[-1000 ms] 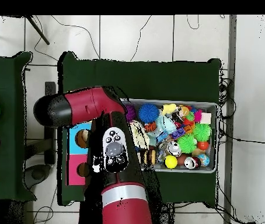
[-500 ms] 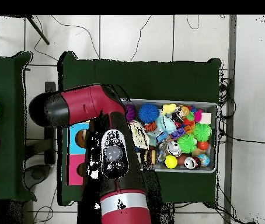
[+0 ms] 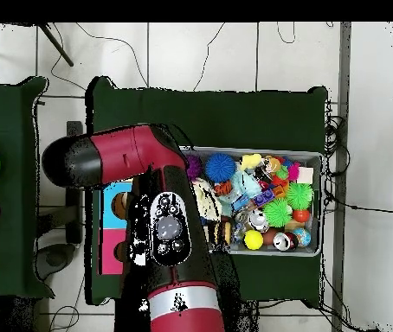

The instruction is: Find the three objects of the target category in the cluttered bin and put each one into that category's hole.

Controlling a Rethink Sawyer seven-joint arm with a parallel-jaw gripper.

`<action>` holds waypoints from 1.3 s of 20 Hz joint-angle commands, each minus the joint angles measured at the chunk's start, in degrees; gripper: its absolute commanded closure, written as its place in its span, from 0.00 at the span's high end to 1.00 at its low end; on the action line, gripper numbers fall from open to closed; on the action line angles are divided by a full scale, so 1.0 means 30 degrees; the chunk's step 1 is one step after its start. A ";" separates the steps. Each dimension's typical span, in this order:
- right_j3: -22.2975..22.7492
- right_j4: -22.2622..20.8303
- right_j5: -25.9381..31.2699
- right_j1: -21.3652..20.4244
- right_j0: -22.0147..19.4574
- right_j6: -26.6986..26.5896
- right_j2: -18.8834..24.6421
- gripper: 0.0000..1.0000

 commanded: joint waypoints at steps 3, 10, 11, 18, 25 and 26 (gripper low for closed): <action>0.0918 -0.0102 0.2362 -0.0522 -0.0934 -0.3467 0.1659 0.00; 0.0893 -0.0246 0.2475 -0.0708 -0.1029 -0.3506 0.1696 0.00; 0.0904 -0.0239 0.2495 -0.0726 -0.1035 -0.3498 0.1701 0.00; 0.1141 -0.0267 0.2455 -0.0974 -0.0968 -0.3218 0.1547 0.00; 0.1567 -0.0198 0.2518 -0.1554 -0.0632 -0.2722 0.1339 0.00; 0.1498 -0.0206 0.2559 -0.1536 -0.0580 -0.2684 0.1342 0.00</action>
